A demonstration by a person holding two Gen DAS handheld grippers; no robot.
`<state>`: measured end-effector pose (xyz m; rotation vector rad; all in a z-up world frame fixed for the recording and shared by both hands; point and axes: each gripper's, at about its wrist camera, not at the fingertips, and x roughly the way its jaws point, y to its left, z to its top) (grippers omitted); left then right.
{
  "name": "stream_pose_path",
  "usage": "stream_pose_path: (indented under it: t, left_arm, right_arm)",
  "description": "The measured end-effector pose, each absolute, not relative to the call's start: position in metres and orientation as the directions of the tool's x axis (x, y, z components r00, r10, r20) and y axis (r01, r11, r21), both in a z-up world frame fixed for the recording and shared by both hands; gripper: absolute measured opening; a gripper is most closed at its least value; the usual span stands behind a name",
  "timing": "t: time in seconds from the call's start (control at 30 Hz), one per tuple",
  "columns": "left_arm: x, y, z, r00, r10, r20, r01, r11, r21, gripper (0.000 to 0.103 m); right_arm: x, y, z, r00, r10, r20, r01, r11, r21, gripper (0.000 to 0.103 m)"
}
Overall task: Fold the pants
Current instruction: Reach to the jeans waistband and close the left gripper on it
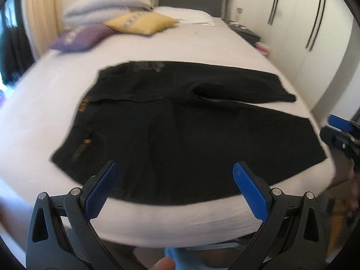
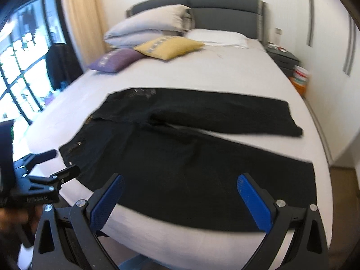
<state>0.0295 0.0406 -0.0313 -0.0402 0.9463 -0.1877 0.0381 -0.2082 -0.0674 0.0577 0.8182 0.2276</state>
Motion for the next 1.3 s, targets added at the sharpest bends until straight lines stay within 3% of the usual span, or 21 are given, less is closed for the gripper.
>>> stream_pose_path:
  t: [0.07, 0.2, 0.37, 0.53, 0.77, 0.93, 1.07, 1.2, 1.23, 1.3]
  left_arm:
    - [0.043, 0.055, -0.035, 0.573, -0.209, -0.792, 0.164, 0.977, -0.139, 0.103]
    - [0.077, 0.067, -0.035, 0.653, -0.058, -0.755, 0.215, 0.97, 0.111, 0.103]
    - [0.17, 0.101, -0.038, 0.564, -0.131, -0.815, 0.272, 0.962, 0.034, 0.103]
    - [0.272, 0.097, -0.043, 0.566, -0.103, -0.818, 0.448, 0.872, 0.2, 0.103]
    - [0.402, 0.102, -0.084, 0.416, -0.118, -0.902, 0.584, 0.795, 0.165, 0.103]
    - [0.457, 0.103, -0.109, 0.268, -0.186, -0.945, 0.662, 0.748, 0.04, 0.103]
    - [0.489, 0.105, -0.13, 0.195, -0.182, -0.964, 0.701, 0.713, 0.007, 0.102]
    - [0.512, 0.118, -0.145, 0.114, -0.194, -0.974, 0.69, 0.721, -0.063, 0.09]
    - [0.515, 0.12, -0.15, 0.087, -0.203, -0.975, 0.688, 0.72, -0.088, 0.082]
    - [0.521, 0.124, -0.158, 0.034, -0.219, -0.975, 0.683, 0.718, -0.137, 0.075]
  right_arm:
    - [0.058, -0.222, -0.064, 0.668, 0.271, -0.694, -0.231, 0.961, 0.153, 0.103]
    - [0.099, -0.247, -0.062, 0.671, 0.302, -0.677, -0.27, 0.95, 0.157, 0.103]
    - [0.164, -0.272, -0.076, 0.603, 0.421, -0.677, -0.376, 0.899, 0.224, 0.103]
    - [0.205, -0.294, -0.097, 0.505, 0.507, -0.699, -0.471, 0.84, 0.269, 0.103]
    - [0.259, -0.316, -0.118, 0.424, 0.544, -0.724, -0.548, 0.791, 0.273, 0.103]
    - [0.293, -0.324, -0.132, 0.376, 0.547, -0.748, -0.6, 0.759, 0.253, 0.103]
    - [0.315, -0.331, -0.142, 0.356, 0.554, -0.752, -0.612, 0.747, 0.261, 0.103]
    - [0.324, -0.329, -0.153, 0.338, 0.556, -0.76, -0.626, 0.735, 0.26, 0.103]
    - [0.326, -0.328, -0.155, 0.335, 0.555, -0.761, -0.629, 0.733, 0.258, 0.103]
    - [0.332, -0.325, -0.159, 0.323, 0.557, -0.765, -0.635, 0.727, 0.262, 0.103]
